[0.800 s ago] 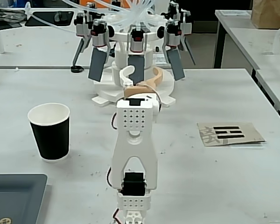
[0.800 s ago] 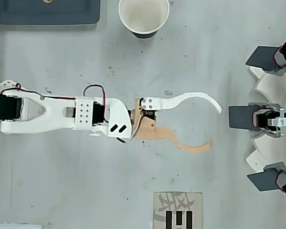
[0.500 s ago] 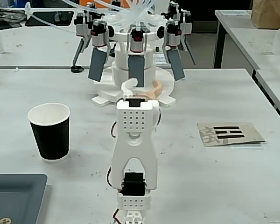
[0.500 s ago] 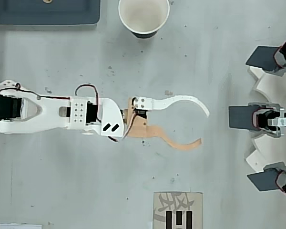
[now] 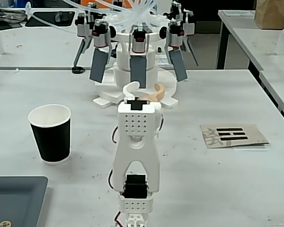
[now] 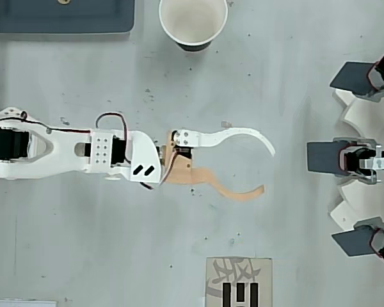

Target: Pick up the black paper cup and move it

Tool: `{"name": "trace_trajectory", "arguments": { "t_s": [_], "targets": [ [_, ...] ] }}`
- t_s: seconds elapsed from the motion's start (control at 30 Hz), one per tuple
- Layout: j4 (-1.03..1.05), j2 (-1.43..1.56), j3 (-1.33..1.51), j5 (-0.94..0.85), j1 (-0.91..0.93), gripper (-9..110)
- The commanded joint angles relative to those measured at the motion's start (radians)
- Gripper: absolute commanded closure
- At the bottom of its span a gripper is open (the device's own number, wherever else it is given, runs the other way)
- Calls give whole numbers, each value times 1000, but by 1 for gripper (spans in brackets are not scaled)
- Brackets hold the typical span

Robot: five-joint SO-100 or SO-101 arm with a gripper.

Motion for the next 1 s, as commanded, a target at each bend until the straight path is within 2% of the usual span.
{"name": "trace_trajectory", "arguments": {
  "t_s": [0.0, 0.2, 0.67, 0.97],
  "targets": [
    [-29, 94, 32, 8, 2, 92],
    [-69, 192, 187, 3, 2, 91],
    [-391, 301, 548, 8, 2, 89],
    [-472, 334, 653, 14, 2, 83]
  ]
}}
